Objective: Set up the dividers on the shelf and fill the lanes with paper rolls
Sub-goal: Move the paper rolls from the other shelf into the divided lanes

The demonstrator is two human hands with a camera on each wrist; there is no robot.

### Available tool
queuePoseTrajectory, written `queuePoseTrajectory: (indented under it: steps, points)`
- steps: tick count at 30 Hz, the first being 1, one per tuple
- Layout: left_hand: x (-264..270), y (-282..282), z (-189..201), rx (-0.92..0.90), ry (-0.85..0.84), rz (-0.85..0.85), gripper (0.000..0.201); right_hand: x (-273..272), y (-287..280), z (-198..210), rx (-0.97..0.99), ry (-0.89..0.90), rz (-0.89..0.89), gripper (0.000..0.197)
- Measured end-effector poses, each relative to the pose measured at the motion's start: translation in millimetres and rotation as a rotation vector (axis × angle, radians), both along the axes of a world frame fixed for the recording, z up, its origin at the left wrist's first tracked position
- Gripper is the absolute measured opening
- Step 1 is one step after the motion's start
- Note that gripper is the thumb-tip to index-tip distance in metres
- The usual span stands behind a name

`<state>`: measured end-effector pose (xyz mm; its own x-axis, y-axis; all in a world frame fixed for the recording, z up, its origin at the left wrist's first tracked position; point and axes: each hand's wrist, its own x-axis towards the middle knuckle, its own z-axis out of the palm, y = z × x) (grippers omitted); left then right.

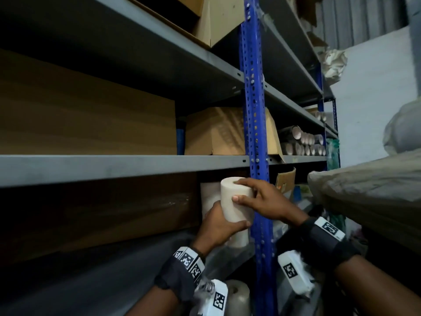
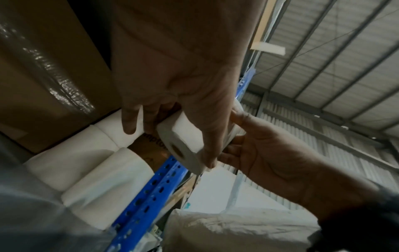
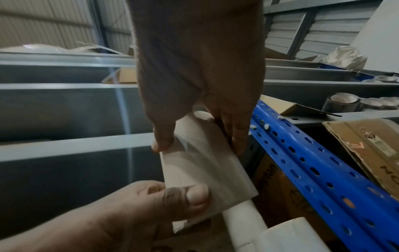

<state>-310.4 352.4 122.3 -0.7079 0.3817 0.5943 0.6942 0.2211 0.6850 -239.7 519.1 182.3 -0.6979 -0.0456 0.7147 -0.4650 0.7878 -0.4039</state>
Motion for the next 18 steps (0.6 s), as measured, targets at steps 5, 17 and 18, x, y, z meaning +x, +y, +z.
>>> queuePoseTrajectory:
  steps: [5,17,18]
  points:
    - [75.3,-35.8,-21.2,0.055,-0.012,-0.058,0.086,73.0,-28.8,-23.6,-0.085,-0.02,0.12,0.069]
    - [279.7,-156.9,-123.3,0.21,0.058,0.192,0.077,240.9,-138.0,-79.9,0.218,-0.114,0.24,0.068]
    - [291.8,-169.2,-128.3,0.203,0.062,0.225,0.079,249.4,-147.7,-82.8,0.236,-0.142,0.27,0.071]
